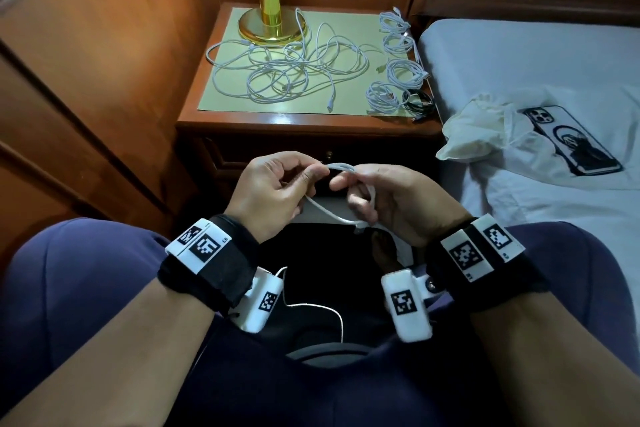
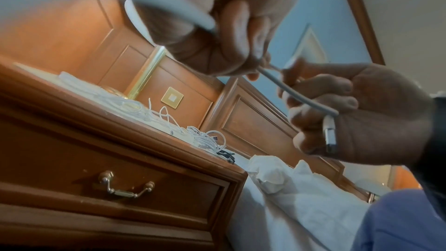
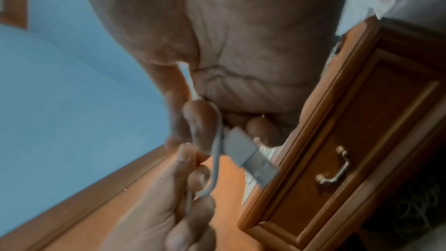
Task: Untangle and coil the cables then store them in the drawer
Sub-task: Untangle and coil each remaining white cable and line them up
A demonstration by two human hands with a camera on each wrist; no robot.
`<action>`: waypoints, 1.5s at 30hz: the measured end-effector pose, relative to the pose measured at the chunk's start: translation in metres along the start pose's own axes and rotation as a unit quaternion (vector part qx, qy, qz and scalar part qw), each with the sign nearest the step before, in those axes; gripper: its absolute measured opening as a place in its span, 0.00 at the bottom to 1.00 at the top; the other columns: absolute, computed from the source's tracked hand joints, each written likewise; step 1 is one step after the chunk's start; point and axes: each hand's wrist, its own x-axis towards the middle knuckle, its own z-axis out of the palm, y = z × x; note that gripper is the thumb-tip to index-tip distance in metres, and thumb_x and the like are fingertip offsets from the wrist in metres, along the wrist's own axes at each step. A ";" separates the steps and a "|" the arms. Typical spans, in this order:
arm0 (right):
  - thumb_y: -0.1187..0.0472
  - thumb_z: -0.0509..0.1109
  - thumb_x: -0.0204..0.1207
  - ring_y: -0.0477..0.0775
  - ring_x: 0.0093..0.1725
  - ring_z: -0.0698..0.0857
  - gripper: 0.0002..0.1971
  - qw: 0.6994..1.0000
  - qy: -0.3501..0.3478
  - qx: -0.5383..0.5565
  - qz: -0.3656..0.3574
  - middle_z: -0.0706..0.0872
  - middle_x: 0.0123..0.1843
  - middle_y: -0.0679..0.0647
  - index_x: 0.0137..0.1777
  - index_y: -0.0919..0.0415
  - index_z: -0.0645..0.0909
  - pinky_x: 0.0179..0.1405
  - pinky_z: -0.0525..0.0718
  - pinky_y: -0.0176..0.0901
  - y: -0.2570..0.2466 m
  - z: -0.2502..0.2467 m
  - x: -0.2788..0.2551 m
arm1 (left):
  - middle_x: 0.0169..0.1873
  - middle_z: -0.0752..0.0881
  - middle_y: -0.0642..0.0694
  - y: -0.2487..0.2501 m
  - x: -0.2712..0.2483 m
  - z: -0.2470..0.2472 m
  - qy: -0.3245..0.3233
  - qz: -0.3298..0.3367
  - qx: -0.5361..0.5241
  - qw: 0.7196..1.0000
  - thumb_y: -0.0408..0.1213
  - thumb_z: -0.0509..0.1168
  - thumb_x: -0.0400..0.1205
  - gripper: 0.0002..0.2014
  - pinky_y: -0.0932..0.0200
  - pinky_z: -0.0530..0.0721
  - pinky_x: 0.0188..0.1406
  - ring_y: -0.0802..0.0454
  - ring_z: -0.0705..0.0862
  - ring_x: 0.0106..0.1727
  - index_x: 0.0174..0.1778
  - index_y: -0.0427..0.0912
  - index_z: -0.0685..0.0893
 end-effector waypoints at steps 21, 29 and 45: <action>0.64 0.55 0.89 0.51 0.28 0.79 0.15 0.947 0.220 -0.056 -0.228 0.82 0.26 0.52 0.41 0.61 0.77 0.33 0.76 0.38 -0.004 -0.022 0.000 | 0.37 0.89 0.50 -0.019 0.013 -0.023 -0.002 0.231 0.321 0.918 0.35 0.74 0.79 0.02 0.63 0.84 0.47 0.54 0.88 0.39 0.43 0.43 0.93; 0.59 0.57 0.90 0.58 0.33 0.90 0.17 0.943 0.142 -0.285 -0.099 0.91 0.34 0.58 0.40 0.62 0.79 0.40 0.86 0.45 0.011 -0.007 0.000 | 0.39 0.89 0.52 -0.010 0.001 0.001 -0.081 0.266 0.228 0.933 0.28 0.75 0.79 0.02 0.62 0.86 0.45 0.58 0.88 0.41 0.44 0.39 0.92; 0.49 0.60 0.85 0.41 0.19 0.53 0.20 0.987 0.120 0.106 -0.002 0.58 0.21 0.45 0.32 0.56 0.67 0.21 0.48 0.37 -0.018 -0.013 -0.004 | 0.40 0.91 0.52 -0.008 0.031 -0.059 0.107 0.202 0.246 0.942 0.41 0.75 0.80 0.02 0.68 0.80 0.49 0.59 0.86 0.43 0.44 0.50 0.93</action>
